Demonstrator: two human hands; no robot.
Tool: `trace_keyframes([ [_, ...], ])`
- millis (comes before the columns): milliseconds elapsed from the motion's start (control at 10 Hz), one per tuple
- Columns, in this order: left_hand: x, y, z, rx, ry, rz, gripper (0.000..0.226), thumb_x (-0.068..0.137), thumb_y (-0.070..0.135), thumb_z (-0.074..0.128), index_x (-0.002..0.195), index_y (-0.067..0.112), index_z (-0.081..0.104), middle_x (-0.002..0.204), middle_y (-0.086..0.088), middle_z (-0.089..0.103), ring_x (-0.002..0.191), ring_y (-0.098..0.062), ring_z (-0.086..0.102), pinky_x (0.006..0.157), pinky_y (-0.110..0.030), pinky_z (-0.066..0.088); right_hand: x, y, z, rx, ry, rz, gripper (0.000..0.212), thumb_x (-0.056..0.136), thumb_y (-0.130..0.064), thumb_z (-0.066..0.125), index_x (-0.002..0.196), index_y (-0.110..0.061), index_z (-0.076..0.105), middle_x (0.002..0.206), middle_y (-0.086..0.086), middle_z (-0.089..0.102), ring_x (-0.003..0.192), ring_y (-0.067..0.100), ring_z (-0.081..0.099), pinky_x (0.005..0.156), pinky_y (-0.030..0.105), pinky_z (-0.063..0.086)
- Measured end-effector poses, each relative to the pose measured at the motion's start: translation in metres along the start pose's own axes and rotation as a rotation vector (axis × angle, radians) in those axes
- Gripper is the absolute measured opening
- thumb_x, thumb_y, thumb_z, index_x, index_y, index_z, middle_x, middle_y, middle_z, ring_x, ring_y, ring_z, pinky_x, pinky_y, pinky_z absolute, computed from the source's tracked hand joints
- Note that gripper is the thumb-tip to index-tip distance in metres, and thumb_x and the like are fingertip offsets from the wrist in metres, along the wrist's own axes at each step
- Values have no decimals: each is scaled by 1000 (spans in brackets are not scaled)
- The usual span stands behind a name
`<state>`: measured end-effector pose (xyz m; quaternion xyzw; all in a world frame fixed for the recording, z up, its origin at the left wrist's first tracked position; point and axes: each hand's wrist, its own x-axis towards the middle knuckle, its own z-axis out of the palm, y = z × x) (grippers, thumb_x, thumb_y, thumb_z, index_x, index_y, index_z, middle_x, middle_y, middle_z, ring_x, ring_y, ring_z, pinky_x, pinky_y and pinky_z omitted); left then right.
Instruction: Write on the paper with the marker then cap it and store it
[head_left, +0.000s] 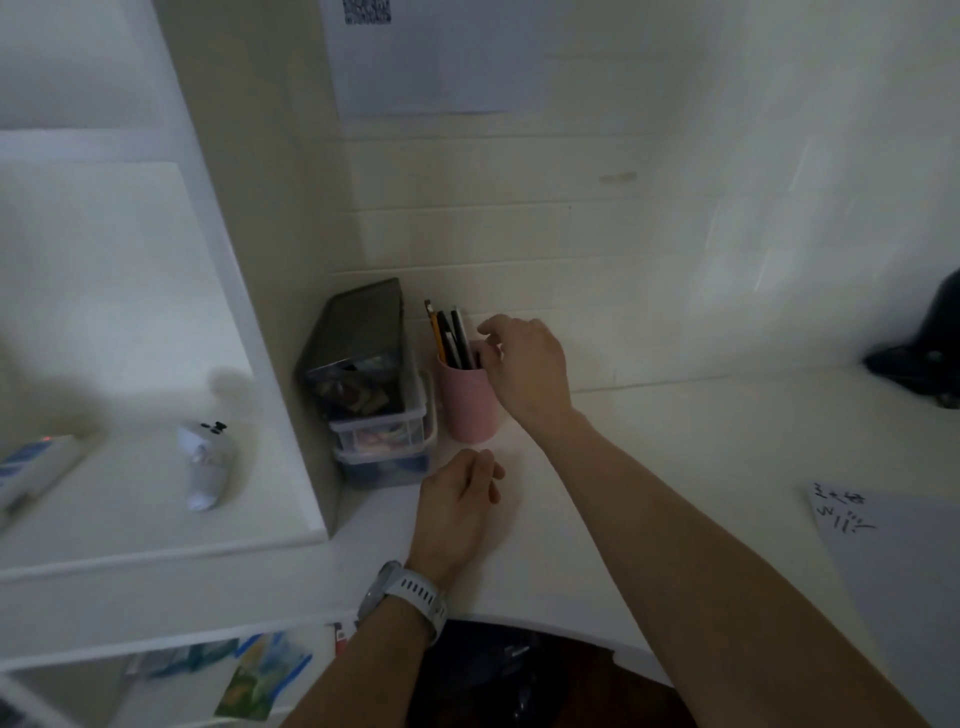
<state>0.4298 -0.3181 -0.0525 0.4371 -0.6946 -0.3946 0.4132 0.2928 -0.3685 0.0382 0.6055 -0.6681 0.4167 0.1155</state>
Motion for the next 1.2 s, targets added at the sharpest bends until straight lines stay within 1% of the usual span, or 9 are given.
trace_keyframes([
  [200, -5, 8, -1, 68, -41, -18, 32, 105, 26, 47, 89, 11, 70, 73, 3, 66, 70, -13, 61, 73, -30, 45, -78, 28, -72, -22, 0, 59, 23, 93, -26, 62, 113, -18, 69, 106, 4, 73, 94, 28, 68, 82, 41, 53],
  [300, -15, 16, 5, 225, -114, 10, 25, 103, 24, 48, 93, 15, 69, 81, 3, 70, 82, -20, 65, 75, -32, 45, -146, 58, -121, -59, 19, 185, 21, 94, -24, 63, 113, -21, 70, 106, 1, 72, 96, 24, 68, 83, 38, 53],
  [400, -40, 39, 33, 398, -193, 161, 20, 100, 28, 54, 95, 14, 68, 96, -2, 71, 90, -25, 64, 80, -36, 49, -205, 85, -174, -129, 42, 316, 20, 94, -25, 65, 112, -21, 72, 108, 0, 73, 99, 24, 66, 84, 31, 46],
  [500, -75, 68, 78, 486, -258, 329, 18, 96, 32, 58, 100, 18, 69, 102, 2, 68, 96, -22, 61, 86, -38, 48, -252, 104, -224, -237, 92, 427, 18, 95, -23, 63, 109, -19, 74, 112, 3, 73, 105, 27, 62, 84, 28, 40],
  [600, -103, 88, 124, 531, -276, 428, 21, 96, 34, 56, 104, 19, 70, 108, -2, 68, 103, -25, 60, 90, -40, 48, -290, 123, -261, -375, 104, 495, 17, 96, -24, 61, 105, -18, 74, 110, 5, 72, 105, 29, 59, 81, 33, 45],
  [800, -120, 94, 175, 636, -210, 488, 31, 95, 34, 47, 97, 14, 70, 105, -9, 68, 99, -31, 59, 82, -41, 49, -321, 160, -288, -520, 76, 553, 18, 92, -28, 64, 97, -16, 77, 103, 9, 72, 97, 35, 61, 85, 42, 50],
  [1000, -111, 80, 187, 718, -207, 541, 30, 94, 36, 41, 94, 17, 64, 104, -6, 65, 100, -32, 57, 85, -46, 51, -325, 173, -281, -520, 60, 546, 21, 92, -34, 60, 98, -18, 74, 105, 7, 67, 99, 32, 57, 86, 41, 47],
  [1100, -110, 81, 186, 734, -210, 553, 27, 94, 34, 43, 94, 18, 65, 104, -6, 65, 99, -32, 57, 84, -45, 51, -324, 172, -283, -490, 75, 555, 22, 93, -33, 60, 100, -19, 74, 107, 6, 68, 101, 31, 57, 88, 41, 46],
  [1200, -114, 85, 185, 693, -171, 550, 17, 93, 25, 54, 96, 15, 67, 103, -10, 65, 97, -33, 57, 82, -47, 53, -320, 164, -285, -393, 223, 494, 16, 94, -28, 62, 102, -20, 74, 108, 2, 69, 101, 28, 59, 86, 39, 48],
])
